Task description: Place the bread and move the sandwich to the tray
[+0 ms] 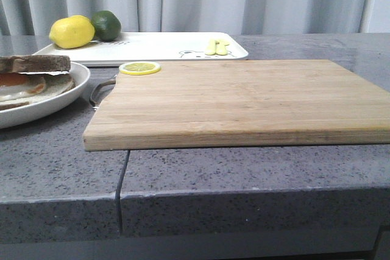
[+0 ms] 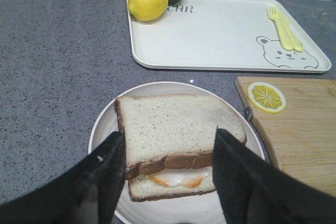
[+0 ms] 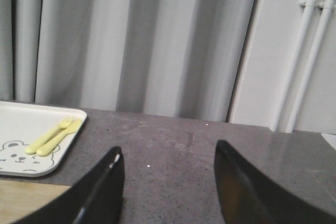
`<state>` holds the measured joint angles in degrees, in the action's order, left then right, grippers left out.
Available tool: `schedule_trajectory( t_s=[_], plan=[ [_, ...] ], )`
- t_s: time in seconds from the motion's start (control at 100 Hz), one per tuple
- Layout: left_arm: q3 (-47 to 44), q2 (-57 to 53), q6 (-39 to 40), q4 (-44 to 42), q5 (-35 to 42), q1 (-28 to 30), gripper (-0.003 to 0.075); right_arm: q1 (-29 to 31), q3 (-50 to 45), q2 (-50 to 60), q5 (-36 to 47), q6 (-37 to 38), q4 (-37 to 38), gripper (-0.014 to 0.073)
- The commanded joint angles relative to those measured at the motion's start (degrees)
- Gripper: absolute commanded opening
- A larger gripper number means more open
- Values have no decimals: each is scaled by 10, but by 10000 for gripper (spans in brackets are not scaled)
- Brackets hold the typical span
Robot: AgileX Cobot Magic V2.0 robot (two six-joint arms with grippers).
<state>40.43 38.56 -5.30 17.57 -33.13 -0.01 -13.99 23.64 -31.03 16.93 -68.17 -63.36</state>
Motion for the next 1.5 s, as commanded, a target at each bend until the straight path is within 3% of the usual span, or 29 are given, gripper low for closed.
schedule_trajectory(
  t_s=[0.0,0.19,0.42,0.79,1.49],
  plan=[
    [5,0,7,4,42,-4,357,4,10,17,19,4,17,402],
    [4,18,65,-32,39,33,357,4,10,17,17,4,17,402],
    [4,107,65,-26,20,100,357,4,10,17,17,4,17,402],
    [62,240,65,-15,21,102,357,4,10,17,17,4,17,402],
    [105,346,13,47,0,102,357,4,10,17,17,4,17,402]
  ],
)
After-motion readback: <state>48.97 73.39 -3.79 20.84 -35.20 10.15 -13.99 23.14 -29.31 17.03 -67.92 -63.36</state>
